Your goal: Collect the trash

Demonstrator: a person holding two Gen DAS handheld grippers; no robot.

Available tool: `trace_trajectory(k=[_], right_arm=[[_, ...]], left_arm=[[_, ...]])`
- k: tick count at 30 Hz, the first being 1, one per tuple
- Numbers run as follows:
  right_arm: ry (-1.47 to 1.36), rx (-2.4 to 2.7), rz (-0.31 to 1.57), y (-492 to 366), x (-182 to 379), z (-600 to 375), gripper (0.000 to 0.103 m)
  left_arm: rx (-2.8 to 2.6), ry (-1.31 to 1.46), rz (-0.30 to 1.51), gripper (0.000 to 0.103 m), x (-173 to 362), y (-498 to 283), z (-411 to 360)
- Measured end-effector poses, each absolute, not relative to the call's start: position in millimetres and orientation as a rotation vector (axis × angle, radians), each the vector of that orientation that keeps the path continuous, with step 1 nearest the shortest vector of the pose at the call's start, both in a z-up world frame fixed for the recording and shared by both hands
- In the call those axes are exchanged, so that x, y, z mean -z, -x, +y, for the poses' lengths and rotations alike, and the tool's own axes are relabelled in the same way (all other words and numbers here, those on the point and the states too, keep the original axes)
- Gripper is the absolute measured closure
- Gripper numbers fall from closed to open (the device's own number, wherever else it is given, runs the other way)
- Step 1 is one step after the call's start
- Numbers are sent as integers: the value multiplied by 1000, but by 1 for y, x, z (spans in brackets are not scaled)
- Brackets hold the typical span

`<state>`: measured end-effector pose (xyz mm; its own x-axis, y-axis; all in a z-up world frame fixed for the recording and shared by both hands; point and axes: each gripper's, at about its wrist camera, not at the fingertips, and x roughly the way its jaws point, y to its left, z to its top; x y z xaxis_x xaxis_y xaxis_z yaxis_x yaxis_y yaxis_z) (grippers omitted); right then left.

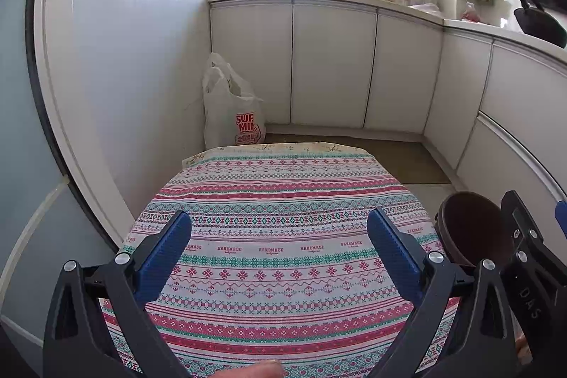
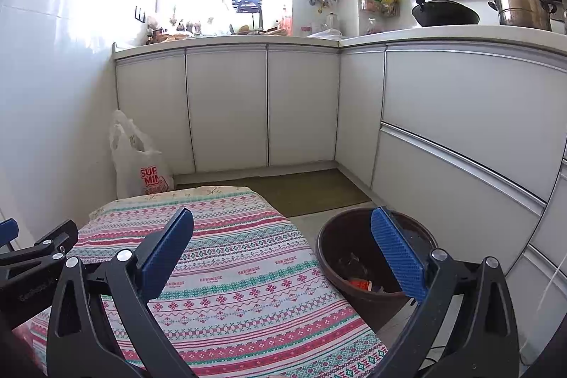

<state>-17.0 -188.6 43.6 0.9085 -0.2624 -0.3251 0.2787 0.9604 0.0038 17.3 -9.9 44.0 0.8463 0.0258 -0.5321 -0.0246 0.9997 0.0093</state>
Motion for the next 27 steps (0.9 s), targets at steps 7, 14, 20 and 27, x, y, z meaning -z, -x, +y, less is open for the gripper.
trace_trajectory(k=[7,14,20,27], right_arm=[[-53,276,330,16,-42,-188,7],[-53,275,327,17,-42,-186,7],[-53,274,324,17,-43,-186,7],[-52,273,329,16,-42,-186,7]], left_arm=[[-23,-10,560,6,-44,-16,-11],[-25,-23,558,6,-44,-16,-13],[-22,-23,559,6,-43,-16,-14],[-25,-25,562,6,-42,-16,-14]])
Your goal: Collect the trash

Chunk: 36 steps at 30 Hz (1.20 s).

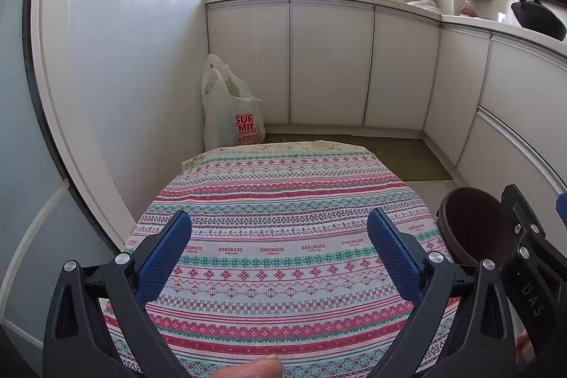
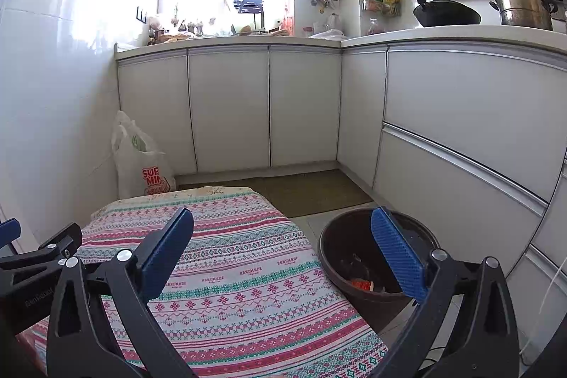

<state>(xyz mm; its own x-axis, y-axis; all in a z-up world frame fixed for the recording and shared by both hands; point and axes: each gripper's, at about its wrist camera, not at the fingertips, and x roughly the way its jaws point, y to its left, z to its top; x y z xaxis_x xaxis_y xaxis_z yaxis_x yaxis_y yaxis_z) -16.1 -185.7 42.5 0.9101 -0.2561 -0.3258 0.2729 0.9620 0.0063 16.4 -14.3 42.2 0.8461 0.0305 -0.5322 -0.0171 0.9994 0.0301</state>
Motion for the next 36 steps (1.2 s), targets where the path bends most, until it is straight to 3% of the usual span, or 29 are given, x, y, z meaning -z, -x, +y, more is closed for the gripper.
trace_trajectory(k=[31,36], right_arm=[[-45,274,347,13,-41,-187,7],[-48,276,351,12,-40,-187,7]], left_arm=[[-32,-28,560,7,-38,-17,-11],[-12,-54,538,20,-37,-14,-15]])
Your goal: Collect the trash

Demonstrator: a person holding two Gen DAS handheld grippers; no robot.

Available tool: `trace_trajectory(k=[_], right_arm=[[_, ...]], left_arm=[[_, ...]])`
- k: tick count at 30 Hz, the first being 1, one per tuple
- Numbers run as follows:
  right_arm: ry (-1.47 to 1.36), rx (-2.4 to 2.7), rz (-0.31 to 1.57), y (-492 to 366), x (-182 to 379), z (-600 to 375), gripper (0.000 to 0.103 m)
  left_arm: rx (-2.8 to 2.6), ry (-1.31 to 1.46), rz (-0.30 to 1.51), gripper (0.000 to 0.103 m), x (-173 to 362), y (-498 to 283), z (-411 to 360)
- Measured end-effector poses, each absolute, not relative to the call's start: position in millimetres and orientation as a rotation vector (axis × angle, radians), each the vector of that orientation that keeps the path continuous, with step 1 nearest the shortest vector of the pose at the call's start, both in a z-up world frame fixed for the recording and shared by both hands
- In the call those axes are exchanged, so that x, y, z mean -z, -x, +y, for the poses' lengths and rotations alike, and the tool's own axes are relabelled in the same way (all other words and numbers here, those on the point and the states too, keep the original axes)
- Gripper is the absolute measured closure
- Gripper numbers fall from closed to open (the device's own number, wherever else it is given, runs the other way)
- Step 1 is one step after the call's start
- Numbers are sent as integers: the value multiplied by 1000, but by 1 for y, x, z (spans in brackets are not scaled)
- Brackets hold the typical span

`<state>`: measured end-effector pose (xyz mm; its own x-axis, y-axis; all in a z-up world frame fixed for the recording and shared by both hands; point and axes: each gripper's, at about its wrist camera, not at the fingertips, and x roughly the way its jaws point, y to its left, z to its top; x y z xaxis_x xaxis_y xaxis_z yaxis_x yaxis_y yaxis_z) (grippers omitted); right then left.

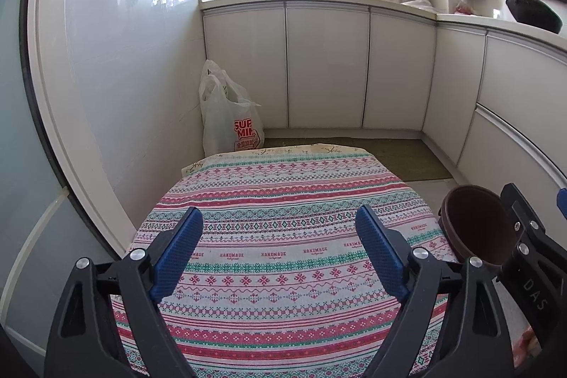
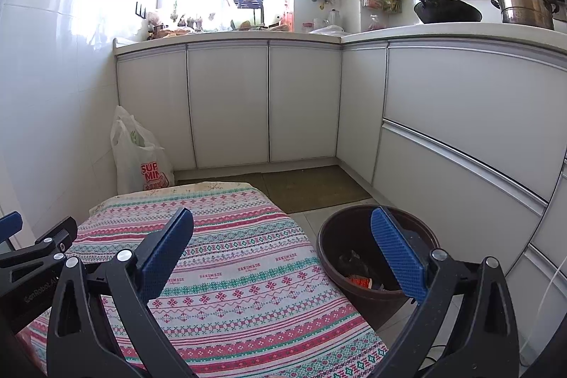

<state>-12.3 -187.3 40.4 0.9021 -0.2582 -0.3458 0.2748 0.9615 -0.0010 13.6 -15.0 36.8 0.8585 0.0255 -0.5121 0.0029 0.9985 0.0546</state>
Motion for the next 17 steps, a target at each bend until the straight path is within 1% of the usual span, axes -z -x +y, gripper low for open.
trace_trajectory(k=[2,10,12,14,17], right_arm=[[-48,277,352,12,-40,-188,7],[-43,279,351,12,-40,-188,7],[-42,281,350,12,-40,-188,7],[-39,284,354,11,-39,-188,7],[-35,285,363,10,-38,-188,7]], left_arm=[[6,-54,537,26,-36,-14,-16],[38,-41,546,25,-35,-15,-16],[24,-37,548,15,-37,-15,-15],[14,-44,544,11,-39,-14,-16],[15,-46,548,11,-38,-13,-17]])
